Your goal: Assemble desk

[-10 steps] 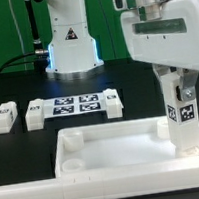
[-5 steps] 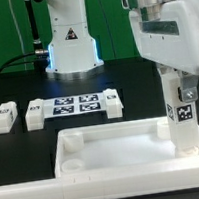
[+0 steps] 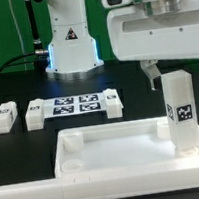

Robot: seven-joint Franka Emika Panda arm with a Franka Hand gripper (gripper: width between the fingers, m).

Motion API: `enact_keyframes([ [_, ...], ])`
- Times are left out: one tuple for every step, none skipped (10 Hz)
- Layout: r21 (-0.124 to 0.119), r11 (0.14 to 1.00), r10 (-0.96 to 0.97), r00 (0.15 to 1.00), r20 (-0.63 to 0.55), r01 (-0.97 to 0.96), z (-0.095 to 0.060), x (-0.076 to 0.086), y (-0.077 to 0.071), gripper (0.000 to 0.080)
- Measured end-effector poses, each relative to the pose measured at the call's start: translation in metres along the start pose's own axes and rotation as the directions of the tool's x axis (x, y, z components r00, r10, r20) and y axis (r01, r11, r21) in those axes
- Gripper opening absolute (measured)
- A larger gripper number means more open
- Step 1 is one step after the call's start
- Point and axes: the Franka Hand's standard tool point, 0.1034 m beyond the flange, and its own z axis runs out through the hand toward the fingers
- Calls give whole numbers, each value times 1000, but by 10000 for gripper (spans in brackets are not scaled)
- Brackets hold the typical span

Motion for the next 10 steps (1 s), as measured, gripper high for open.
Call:
enact_keyframes([
  [0, 998, -56, 998, 0, 56, 0, 1, 1, 648],
  [-7, 991, -136, 991, 0, 136, 0, 1, 1, 649],
  [-32, 948, -316, 949, 3, 316, -2, 4, 3, 649],
  [-45, 894, -446, 895, -2, 445, -4, 10, 5, 649],
  [-72, 781, -621, 784, 10, 620, -4, 15, 5, 649],
  [-73, 775, -629, 778, 10, 628, -4, 14, 2, 649],
  [-70, 793, -606, 795, 9, 605, -4, 14, 1, 605],
  [-70, 791, -608, 794, 9, 607, -3, 14, 2, 469],
  [-70, 792, -607, 794, 9, 606, -3, 14, 2, 322],
  [-63, 860, -507, 862, 3, 506, -3, 13, 1, 322],
])
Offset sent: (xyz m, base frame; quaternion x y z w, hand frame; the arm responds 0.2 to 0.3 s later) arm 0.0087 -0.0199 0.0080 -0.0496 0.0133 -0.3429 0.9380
